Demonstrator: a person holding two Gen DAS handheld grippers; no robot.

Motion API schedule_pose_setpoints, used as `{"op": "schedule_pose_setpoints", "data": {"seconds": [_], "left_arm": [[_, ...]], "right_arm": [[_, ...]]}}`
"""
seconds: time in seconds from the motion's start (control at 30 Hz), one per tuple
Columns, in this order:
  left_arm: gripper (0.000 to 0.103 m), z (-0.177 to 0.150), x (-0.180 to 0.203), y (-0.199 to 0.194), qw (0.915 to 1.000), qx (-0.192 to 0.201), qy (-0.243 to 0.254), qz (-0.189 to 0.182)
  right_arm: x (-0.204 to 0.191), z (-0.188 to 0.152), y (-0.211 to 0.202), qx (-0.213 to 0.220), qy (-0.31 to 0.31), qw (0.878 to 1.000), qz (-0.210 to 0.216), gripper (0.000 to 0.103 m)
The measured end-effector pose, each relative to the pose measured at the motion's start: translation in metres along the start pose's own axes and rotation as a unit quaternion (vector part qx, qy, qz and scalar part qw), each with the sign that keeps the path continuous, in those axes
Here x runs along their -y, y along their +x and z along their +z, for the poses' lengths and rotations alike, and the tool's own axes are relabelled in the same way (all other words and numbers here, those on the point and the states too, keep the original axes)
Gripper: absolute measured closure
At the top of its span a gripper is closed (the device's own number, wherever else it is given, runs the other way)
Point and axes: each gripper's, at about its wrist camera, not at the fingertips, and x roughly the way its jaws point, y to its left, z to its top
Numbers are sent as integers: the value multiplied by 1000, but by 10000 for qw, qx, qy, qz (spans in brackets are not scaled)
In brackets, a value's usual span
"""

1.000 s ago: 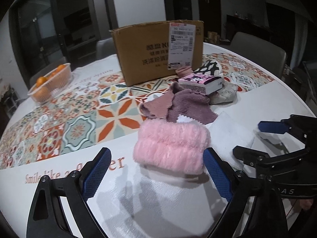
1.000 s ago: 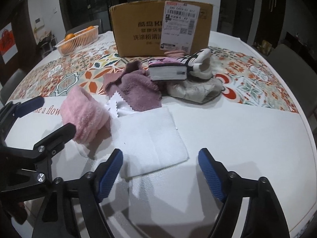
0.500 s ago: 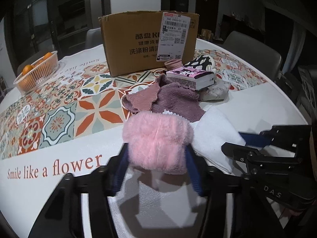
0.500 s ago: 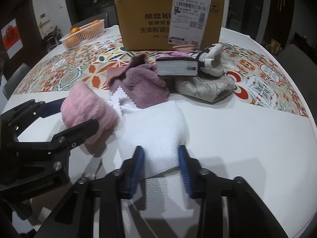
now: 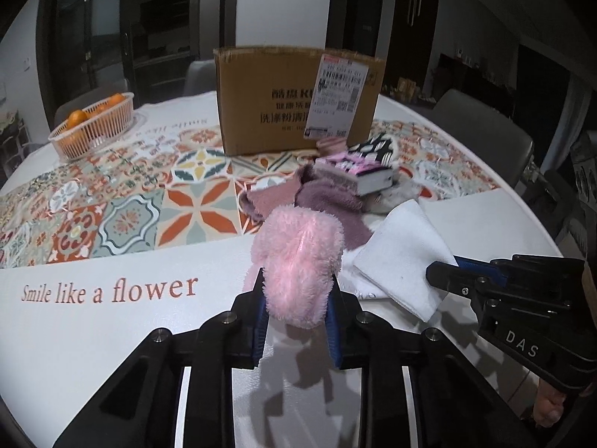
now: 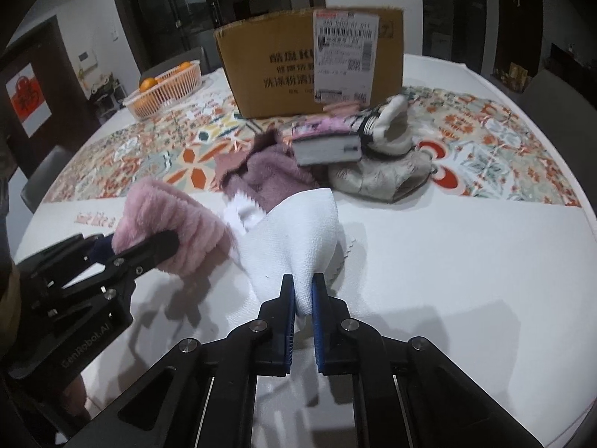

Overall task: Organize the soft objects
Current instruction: 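Grasp the pink fuzzy headband with the left tool while the right tool grasps the white cloth, then lift the pink headband and white cloth and carry both over the cardboard box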

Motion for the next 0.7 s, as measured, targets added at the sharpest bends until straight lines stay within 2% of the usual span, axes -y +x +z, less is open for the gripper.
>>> {"op": "schedule_pose_setpoints", "data": {"seconds": [0.3,0.7], "left_arm": [[76,14,8,-31,9990,445,54,86],[76,32,4,-42,9969,765,-139,99]], "right_arm": [[2,5,-34,378,66,9993,-24,93],[6,36,-58,1010,92,9948,-127,93]]}}
